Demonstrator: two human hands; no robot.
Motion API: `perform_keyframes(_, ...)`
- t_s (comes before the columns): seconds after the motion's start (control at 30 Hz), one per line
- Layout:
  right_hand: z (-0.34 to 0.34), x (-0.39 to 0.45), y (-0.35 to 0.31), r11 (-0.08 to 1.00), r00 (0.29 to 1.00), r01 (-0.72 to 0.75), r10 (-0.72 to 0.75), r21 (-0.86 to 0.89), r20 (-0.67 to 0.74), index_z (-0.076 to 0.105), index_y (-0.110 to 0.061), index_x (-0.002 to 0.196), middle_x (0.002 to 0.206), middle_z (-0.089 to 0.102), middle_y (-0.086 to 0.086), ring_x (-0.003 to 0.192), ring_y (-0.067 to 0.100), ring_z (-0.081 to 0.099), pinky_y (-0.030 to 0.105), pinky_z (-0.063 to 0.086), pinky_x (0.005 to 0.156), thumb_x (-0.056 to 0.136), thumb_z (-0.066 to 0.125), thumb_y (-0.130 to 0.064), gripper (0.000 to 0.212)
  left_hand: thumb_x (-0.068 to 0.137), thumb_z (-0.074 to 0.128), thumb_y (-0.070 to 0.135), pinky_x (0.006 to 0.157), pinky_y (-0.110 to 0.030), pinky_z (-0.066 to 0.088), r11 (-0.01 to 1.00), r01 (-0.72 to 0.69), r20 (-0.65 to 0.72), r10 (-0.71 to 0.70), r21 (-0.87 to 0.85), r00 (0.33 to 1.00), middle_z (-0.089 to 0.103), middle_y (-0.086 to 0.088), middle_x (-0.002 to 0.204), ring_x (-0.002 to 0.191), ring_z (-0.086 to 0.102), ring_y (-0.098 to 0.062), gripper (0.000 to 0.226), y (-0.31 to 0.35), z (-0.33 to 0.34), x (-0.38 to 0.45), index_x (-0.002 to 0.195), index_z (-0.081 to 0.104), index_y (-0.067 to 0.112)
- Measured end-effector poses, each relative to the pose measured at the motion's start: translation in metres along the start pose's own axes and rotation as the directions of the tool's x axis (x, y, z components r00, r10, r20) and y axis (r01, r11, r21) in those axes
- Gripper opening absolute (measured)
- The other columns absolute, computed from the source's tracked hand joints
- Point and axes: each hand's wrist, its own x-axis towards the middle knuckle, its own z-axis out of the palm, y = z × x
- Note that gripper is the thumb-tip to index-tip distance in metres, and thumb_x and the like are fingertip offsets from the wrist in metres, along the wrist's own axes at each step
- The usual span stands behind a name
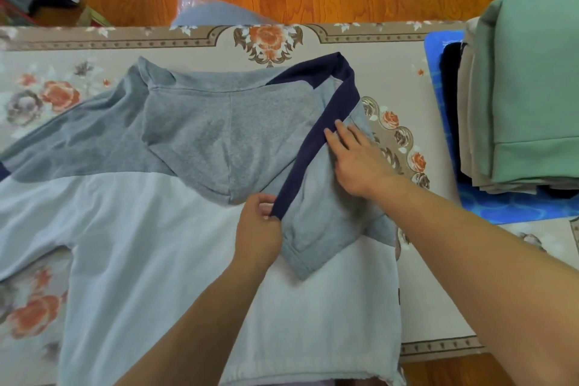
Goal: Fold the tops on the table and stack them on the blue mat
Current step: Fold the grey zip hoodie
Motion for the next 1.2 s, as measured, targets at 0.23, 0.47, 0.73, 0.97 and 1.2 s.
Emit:
perform_keyframes(0.23, -0.007, -0.004, -0.031, 0.991, 0.965, -0.009, 0.044, 0.134, -0.259, 0.017, -0.022, 0.159, 0.167, 0.003, 0.012, 0.152, 0.035, 0.009, 0.048, 0.017, 0.124, 0.102, 0.042, -0.038, 0.064, 0.083, 0.063, 0.007, 0.092, -0.048, 0.046, 0.244, -0.557, 0.233, 0.724, 0.794, 0.65, 0.055, -0.019, 0.131, 0.117, 0.053, -0.041, 0.039, -0.032, -0.02, 0.012, 0.122, 0.062, 0.008)
perform_keyframes(0.47, 0.023, -0.003, -0.037, 0.997, 0.997, -0.073, 0.073, -0.007, 0.009, -0.019, -0.034, 0.156, 0.163, -0.029, -0.001, 0.151, 0.028, -0.024, 0.05, -0.009, 0.122, 0.101, 0.016, -0.062, 0.071, 0.105, 0.014, 0.056, 0.125, -0.052, -0.003, -0.014, -0.565, 0.543, 0.296, 0.825, 0.786, -0.03, -0.008, 0.164, 0.152, -0.026, -0.032, 0.069, -0.05, -0.016, 0.024, 0.158, -0.02, 0.027)
perform_keyframes(0.73, -0.009, -0.033, -0.15, 0.991, 0.95, 0.021, 0.021, 0.132, -0.313, 0.047, 0.0, 0.14, 0.15, 0.033, 0.033, 0.126, 0.053, 0.04, 0.059, 0.038, 0.106, 0.085, 0.067, -0.01, 0.06, 0.101, 0.049, 0.031, 0.104, -0.029, 0.043, 0.744, -0.432, 0.116, 0.438, 0.51, 0.891, 0.062, 0.001, 0.132, 0.118, 0.059, -0.019, 0.032, -0.047, -0.126, -0.019, 0.126, 0.066, 0.021)
perform_keyframes(0.97, 0.005, -0.033, -0.342, 0.938, 0.943, 0.318, -0.297, 0.138, -0.152, 0.034, -0.012, 0.153, 0.16, 0.023, 0.02, 0.143, 0.04, 0.025, 0.048, 0.027, 0.117, 0.092, 0.059, -0.019, 0.066, 0.093, 0.057, 0.012, 0.078, -0.042, 0.054, 0.944, 0.255, -0.504, -0.329, -0.211, 0.799, 0.073, -0.015, 0.095, 0.09, 0.07, -0.035, 0.014, -0.119, -0.369, -0.024, 0.088, 0.067, 0.021)
perform_keyframes(1.2, 0.007, 0.043, -0.415, 0.934, 0.885, 0.329, -0.356, -0.137, -0.301, 0.032, -0.013, 0.155, 0.164, 0.011, 0.024, 0.15, 0.047, 0.009, 0.055, 0.011, 0.121, 0.095, 0.054, -0.033, 0.067, 0.097, 0.052, 0.052, 0.107, -0.051, 0.042, 0.886, 0.409, -0.702, -0.435, -0.22, 0.564, 0.041, -0.021, 0.152, 0.13, 0.047, -0.042, 0.075, -0.14, -0.488, 0.046, 0.151, 0.035, 0.003)
